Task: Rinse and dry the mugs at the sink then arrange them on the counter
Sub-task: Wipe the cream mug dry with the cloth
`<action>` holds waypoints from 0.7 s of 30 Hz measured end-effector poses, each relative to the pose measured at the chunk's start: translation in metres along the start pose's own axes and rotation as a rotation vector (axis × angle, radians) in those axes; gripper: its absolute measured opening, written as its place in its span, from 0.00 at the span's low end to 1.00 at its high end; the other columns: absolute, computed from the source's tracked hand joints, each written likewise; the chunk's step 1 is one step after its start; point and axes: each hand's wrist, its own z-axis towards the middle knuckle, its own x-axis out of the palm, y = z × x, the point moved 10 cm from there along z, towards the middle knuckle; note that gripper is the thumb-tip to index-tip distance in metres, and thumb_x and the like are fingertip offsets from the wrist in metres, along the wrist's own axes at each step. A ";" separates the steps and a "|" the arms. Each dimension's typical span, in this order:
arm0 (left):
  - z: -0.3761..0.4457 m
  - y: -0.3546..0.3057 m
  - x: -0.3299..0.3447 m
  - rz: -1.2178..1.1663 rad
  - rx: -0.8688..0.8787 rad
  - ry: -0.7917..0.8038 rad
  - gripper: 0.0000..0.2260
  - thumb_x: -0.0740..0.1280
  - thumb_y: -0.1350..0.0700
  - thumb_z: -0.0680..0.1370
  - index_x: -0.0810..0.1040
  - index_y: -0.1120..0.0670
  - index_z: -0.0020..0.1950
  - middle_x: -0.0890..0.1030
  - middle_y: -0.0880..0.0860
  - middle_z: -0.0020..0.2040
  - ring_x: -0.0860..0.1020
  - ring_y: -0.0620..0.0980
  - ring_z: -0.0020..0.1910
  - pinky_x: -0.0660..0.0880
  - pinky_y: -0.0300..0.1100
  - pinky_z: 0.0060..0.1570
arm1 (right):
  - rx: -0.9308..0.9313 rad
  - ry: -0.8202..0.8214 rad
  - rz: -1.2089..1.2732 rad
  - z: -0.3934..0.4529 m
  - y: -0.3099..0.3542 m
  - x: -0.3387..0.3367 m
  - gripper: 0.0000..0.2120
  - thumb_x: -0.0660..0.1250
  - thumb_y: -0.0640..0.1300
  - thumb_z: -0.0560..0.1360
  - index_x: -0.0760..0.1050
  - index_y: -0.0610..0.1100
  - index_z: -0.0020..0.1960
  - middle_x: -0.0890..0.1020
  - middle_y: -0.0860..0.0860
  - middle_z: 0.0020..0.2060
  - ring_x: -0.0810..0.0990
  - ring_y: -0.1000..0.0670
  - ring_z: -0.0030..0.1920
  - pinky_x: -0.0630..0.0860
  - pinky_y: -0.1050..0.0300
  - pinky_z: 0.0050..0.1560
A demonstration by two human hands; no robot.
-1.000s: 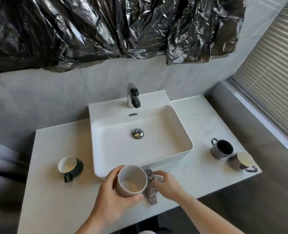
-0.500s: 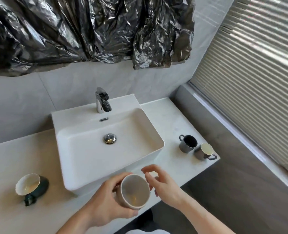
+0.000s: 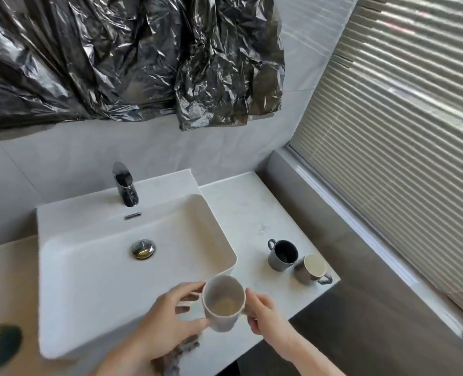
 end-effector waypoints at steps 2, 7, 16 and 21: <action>0.018 0.010 -0.001 0.067 -0.053 -0.075 0.27 0.78 0.42 0.65 0.80 0.39 0.64 0.80 0.34 0.61 0.78 0.36 0.62 0.77 0.40 0.63 | 0.004 -0.086 -0.069 0.021 -0.014 -0.034 0.24 0.57 0.68 0.78 0.70 0.52 0.34 0.68 0.58 0.29 0.62 0.54 0.31 0.60 0.60 0.34; 0.053 0.018 0.003 0.418 -0.100 -0.183 0.27 0.71 0.44 0.71 0.73 0.40 0.70 0.69 0.33 0.68 0.71 0.36 0.69 0.68 0.37 0.70 | -0.038 -0.228 -0.101 0.075 -0.030 -0.109 0.24 0.55 0.68 0.77 0.64 0.50 0.36 0.64 0.53 0.31 0.61 0.53 0.32 0.57 0.54 0.36; 0.053 0.094 0.026 0.819 -0.435 -0.161 0.41 0.67 0.41 0.68 0.65 0.49 0.81 0.73 0.47 0.74 0.74 0.53 0.71 0.69 0.48 0.72 | 0.144 -0.240 -0.223 0.131 -0.101 -0.174 0.23 0.54 0.55 0.86 0.62 0.46 0.36 0.65 0.52 0.29 0.63 0.51 0.33 0.60 0.55 0.38; 0.049 0.095 0.028 0.826 -0.456 -0.223 0.35 0.69 0.45 0.68 0.71 0.47 0.76 0.76 0.46 0.70 0.75 0.52 0.68 0.69 0.48 0.71 | 0.129 -0.174 -0.177 0.137 -0.111 -0.180 0.23 0.56 0.53 0.86 0.62 0.46 0.35 0.65 0.51 0.28 0.63 0.51 0.32 0.60 0.56 0.36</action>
